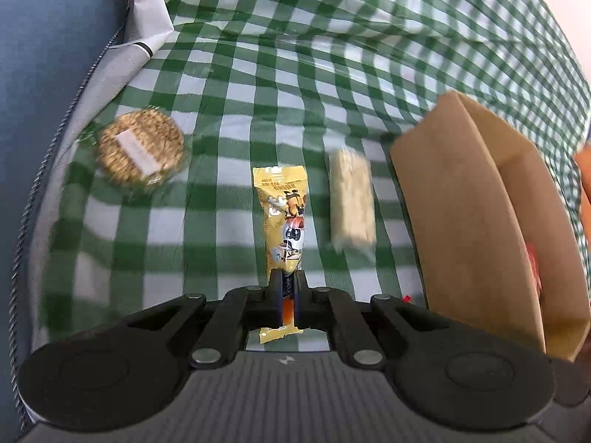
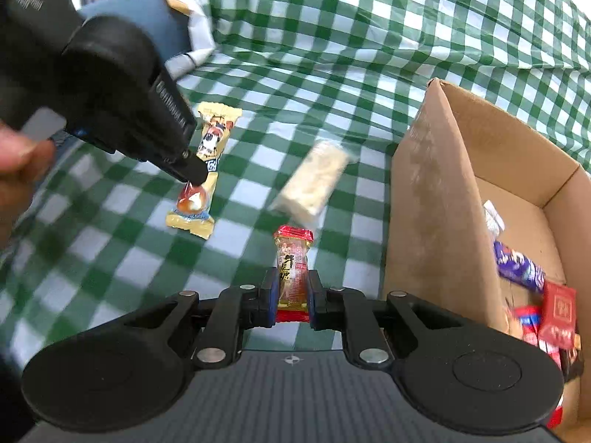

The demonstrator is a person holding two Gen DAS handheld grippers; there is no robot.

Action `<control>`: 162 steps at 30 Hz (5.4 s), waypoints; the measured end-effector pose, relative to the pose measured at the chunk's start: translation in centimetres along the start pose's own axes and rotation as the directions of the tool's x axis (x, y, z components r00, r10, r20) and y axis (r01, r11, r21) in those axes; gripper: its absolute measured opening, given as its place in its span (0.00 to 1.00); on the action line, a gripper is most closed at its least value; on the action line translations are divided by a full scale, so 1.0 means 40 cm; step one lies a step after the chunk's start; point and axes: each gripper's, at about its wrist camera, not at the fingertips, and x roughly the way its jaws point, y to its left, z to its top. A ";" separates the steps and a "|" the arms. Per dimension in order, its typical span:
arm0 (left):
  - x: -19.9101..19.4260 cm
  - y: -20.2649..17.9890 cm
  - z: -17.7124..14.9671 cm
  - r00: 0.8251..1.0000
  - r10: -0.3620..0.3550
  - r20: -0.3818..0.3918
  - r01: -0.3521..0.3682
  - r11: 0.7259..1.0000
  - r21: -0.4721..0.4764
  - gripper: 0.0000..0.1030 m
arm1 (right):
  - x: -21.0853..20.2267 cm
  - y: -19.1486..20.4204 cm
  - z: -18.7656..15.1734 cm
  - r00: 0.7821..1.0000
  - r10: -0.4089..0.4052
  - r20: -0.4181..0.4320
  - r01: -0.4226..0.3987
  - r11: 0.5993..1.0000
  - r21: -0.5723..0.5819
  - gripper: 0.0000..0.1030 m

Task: Organize snacks
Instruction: 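Lower the right tool onto the small red candy while the left tool lowers onto the yellow bar, then close the right tool on the small red candy while the left tool grasps the yellow bar, then lift both snacks over the box with the right and left tools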

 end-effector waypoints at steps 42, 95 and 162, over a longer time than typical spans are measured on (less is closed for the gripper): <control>0.037 -0.093 -0.195 0.979 0.117 -0.166 -0.111 0.993 0.045 0.36 | -0.040 0.009 -0.215 0.990 0.134 -0.053 -0.134 0.991 0.004 0.39; 0.038 -0.096 -0.196 0.981 0.116 -0.156 -0.108 0.993 0.055 0.18 | -0.039 0.012 -0.209 0.997 0.073 -0.024 -0.073 0.997 -0.015 0.18; -0.026 -0.098 -0.149 0.996 0.087 0.031 -0.087 0.996 -0.019 0.14 | -0.120 0.011 -0.170 0.991 0.034 0.131 -0.027 0.998 -0.056 0.18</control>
